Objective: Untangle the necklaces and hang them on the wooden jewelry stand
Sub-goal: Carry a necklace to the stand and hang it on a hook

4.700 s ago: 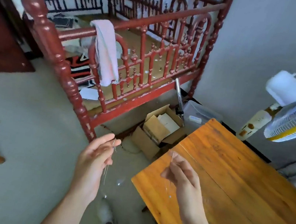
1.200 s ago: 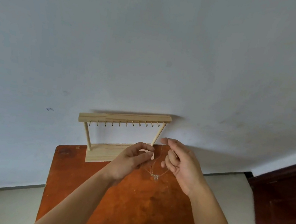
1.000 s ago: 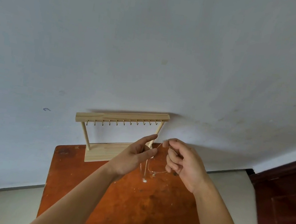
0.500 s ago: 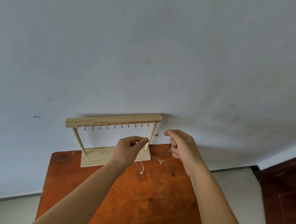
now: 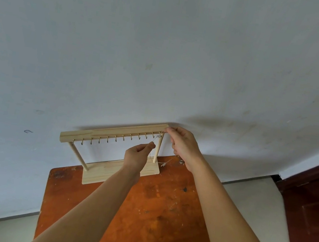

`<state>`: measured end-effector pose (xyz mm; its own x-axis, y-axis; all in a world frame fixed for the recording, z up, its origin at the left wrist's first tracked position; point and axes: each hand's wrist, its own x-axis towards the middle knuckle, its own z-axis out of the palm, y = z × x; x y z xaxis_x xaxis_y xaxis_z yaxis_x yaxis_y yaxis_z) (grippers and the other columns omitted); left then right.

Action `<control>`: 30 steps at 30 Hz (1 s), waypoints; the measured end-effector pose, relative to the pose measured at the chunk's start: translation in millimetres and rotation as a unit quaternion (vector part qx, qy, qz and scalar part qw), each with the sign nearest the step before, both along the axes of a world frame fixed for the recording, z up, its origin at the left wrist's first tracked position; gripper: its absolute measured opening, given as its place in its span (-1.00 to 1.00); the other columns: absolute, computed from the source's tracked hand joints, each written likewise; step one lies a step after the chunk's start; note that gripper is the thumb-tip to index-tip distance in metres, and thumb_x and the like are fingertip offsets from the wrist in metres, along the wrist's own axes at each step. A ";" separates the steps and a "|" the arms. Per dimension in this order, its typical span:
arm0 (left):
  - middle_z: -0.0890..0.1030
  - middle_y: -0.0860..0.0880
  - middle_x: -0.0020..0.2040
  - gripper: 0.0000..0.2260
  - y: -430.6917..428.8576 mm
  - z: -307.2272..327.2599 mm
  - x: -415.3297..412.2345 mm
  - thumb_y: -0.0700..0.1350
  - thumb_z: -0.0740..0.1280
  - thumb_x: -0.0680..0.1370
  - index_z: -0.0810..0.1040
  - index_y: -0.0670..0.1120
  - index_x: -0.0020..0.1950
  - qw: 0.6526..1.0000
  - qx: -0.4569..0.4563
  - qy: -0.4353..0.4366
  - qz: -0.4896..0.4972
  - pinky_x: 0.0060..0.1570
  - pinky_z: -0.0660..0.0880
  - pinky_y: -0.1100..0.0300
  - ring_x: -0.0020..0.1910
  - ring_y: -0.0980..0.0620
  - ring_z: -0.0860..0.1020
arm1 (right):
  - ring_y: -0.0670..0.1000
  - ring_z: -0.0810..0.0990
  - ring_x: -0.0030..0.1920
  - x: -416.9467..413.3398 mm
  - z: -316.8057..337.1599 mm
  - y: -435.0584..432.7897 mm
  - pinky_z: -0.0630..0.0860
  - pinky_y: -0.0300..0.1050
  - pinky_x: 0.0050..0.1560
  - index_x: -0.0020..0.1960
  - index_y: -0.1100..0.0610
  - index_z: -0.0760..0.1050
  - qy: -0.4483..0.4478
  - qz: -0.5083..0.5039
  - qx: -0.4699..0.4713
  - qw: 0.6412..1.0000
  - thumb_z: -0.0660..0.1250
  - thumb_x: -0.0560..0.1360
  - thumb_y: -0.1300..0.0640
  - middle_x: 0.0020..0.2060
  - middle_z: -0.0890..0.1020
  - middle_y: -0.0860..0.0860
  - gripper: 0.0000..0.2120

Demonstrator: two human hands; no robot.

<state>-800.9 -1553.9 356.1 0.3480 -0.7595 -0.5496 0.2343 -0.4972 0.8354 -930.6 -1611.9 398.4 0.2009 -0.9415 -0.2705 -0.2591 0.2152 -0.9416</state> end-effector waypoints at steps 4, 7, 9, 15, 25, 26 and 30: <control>0.59 -0.04 0.23 -0.72 -1.2 -3.9 0.2 0.05 0.38 0.56 0.65 -0.07 0.19 1.000 0.003 -0.021 -0.012 0.36 0.39 -0.16 0.28 -0.12 0.46 | -0.09 0.37 -0.39 -7.6 -19.0 -2.4 0.35 -0.20 -0.35 -0.11 0.03 0.60 0.018 -0.006 -0.004 1.000 0.28 0.61 -0.02 -0.38 0.43 -0.06 -0.79; 0.58 -0.04 0.24 -0.71 -0.2 -5.7 3.0 0.06 0.36 0.57 0.64 -0.07 0.21 0.999 0.000 -0.034 -0.030 0.35 0.39 -0.16 0.29 -0.14 0.46 | -0.07 0.52 -0.31 -12.2 -36.9 1.4 0.49 -0.13 -0.21 -0.09 0.04 0.58 0.049 -0.008 0.004 0.999 0.28 0.60 -0.04 -0.29 0.54 -0.04 -0.80; 0.58 0.00 0.16 -0.73 1.1 -6.2 6.0 0.05 0.36 0.57 0.64 -0.06 0.19 0.998 -0.005 -0.048 -0.040 0.33 0.41 -0.14 0.25 -0.12 0.47 | -0.09 0.59 -0.25 -12.6 -45.5 6.4 0.55 -0.14 -0.12 0.00 0.07 0.59 0.041 -0.003 0.007 0.999 0.28 0.62 -0.04 -0.22 0.60 -0.04 -0.80; 0.64 0.02 0.02 -0.76 9.8 -6.6 14.5 -0.04 0.36 0.58 0.63 -0.12 0.19 0.991 -0.036 -0.112 -0.070 -0.05 0.42 0.21 -0.06 0.13 0.53 | -0.09 0.65 0.04 -13.3 -64.0 25.7 0.55 -0.29 -0.07 0.18 0.04 0.56 0.039 0.014 0.005 0.999 0.26 0.63 -0.05 0.00 0.67 -0.11 -0.77; 0.73 0.04 -0.02 -0.82 48.1 26.0 51.3 -0.15 0.31 0.62 0.60 0.01 0.19 0.978 -0.067 -0.111 -0.162 -0.39 0.25 0.21 -0.42 0.09 0.25 | -0.04 0.56 0.22 -24.3 -76.5 54.2 0.54 -0.04 0.26 0.25 -0.03 0.50 0.055 -0.021 0.004 0.998 0.25 0.62 -0.11 0.14 0.58 -0.14 -0.73; 0.72 0.03 0.01 -0.81 52.6 32.5 53.4 -0.15 0.30 0.62 0.57 0.00 0.22 0.975 -0.079 -0.102 -0.180 -0.39 0.21 0.19 -0.42 0.07 0.20 | -0.04 0.56 0.22 -23.9 -76.3 59.5 0.54 -0.08 0.23 0.25 -0.03 0.50 0.053 -0.035 -0.003 0.998 0.26 0.63 -0.07 0.13 0.57 -0.16 -0.76; 0.71 0.02 0.09 -0.81 66.3 54.9 57.8 -0.15 0.27 0.64 0.57 -0.04 0.23 0.962 -0.114 -0.079 -0.235 -0.38 0.18 0.19 -0.43 0.09 0.17 | -0.09 0.44 0.31 -10.3 -65.3 89.2 0.48 -0.17 0.28 0.28 -0.15 0.45 0.012 0.020 -0.012 1.000 0.23 0.61 0.26 0.23 0.50 -0.15 -0.63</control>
